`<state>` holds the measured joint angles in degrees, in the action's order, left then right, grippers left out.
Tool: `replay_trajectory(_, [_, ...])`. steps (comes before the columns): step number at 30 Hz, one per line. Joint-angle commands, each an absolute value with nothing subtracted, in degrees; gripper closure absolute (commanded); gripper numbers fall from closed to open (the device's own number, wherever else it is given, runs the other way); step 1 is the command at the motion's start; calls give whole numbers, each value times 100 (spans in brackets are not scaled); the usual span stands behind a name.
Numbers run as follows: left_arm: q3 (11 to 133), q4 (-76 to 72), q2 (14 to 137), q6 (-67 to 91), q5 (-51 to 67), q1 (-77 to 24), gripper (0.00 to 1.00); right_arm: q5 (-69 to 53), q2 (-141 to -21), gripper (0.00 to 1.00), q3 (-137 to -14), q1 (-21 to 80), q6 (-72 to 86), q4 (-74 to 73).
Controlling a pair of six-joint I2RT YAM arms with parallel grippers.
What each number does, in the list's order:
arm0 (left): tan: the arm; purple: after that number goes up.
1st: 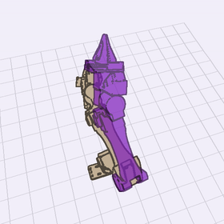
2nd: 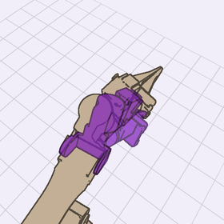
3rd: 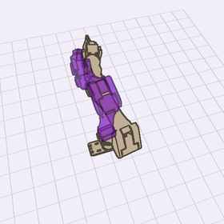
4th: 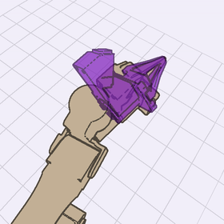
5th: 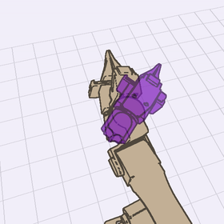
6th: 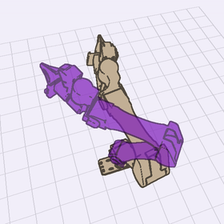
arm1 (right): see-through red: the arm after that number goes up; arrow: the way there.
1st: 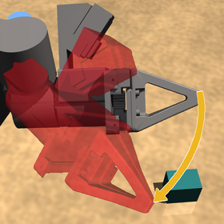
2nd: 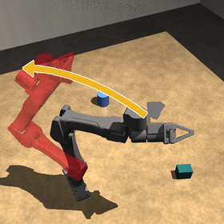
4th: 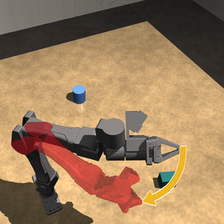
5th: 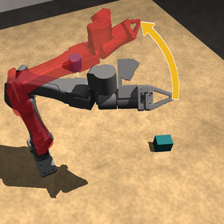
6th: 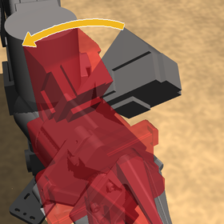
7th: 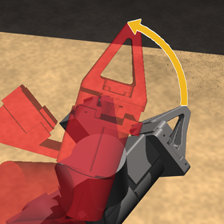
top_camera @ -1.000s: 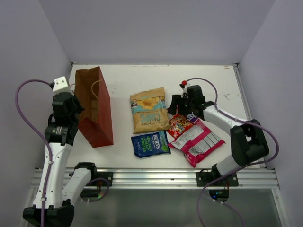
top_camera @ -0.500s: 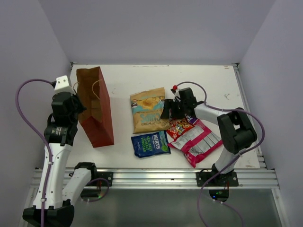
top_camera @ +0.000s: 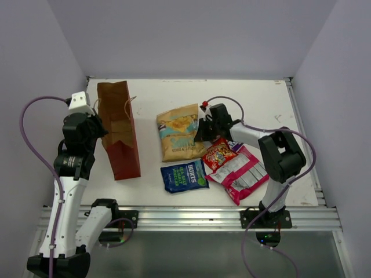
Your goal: Place the snacks into the paper bag
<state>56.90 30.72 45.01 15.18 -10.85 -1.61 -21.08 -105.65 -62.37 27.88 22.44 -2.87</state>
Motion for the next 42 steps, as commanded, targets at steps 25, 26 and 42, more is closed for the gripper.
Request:
replay_trajectory(25, [5678,2646,4280,1310,-677,-316,100,457,-11021,100,-14606,4913,976,-3287])
replay_trajectory(26, [5669,2646,4272,1310,-677,-316,100,396,-11074,100,-14738,4957,967,-3235])
replay_trajectory(42, [5555,2593,4087,1301,-659,-395,100,817,-11891,100,-14361,6020,984,-2716])
